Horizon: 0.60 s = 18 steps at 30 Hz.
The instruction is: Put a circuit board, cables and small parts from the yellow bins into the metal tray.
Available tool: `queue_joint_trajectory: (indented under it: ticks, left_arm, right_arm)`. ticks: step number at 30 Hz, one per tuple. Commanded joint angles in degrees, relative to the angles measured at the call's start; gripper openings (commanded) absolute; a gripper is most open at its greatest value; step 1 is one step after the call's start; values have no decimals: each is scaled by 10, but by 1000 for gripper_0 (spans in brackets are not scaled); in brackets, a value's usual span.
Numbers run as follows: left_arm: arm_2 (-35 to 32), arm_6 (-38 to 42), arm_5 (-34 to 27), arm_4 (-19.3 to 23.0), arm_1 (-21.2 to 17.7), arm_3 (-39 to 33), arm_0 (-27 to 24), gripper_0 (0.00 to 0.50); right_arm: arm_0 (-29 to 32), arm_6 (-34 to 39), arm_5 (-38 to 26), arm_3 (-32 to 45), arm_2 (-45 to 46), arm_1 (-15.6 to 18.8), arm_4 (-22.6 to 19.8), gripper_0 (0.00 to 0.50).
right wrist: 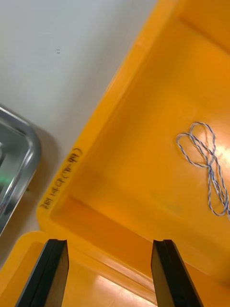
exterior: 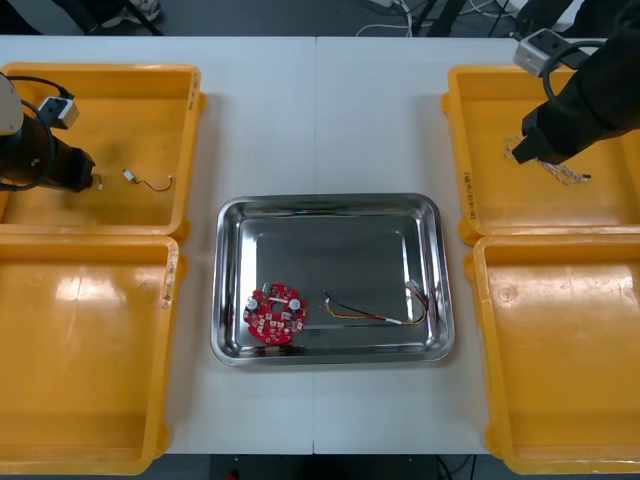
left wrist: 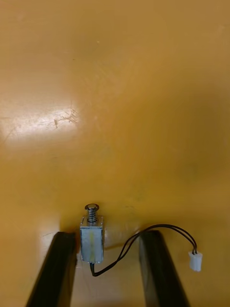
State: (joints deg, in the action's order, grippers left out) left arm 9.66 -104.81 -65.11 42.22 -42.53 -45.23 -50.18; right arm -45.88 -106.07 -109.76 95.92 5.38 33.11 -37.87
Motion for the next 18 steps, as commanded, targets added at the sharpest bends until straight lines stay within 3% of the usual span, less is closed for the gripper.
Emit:
queue_joint_trajectory:
  ticks: [1, 12, 18]
  left_arm:
    - [5, -90, 9, 8, 3, 6, -26, 0]
    - [4, -89, 0, 12, -1, 5, -26, 0]
    - [-9, -86, -55, 4, -15, -30, -26, 0]
  right_arm:
    - [-48, -5, -2, -50, 30, 36, 21, 500]
    - [-74, -12, -2, -169, 73, 59, 46, 500]
    - [-95, -27, 34, -240, 74, 62, 54, 500]
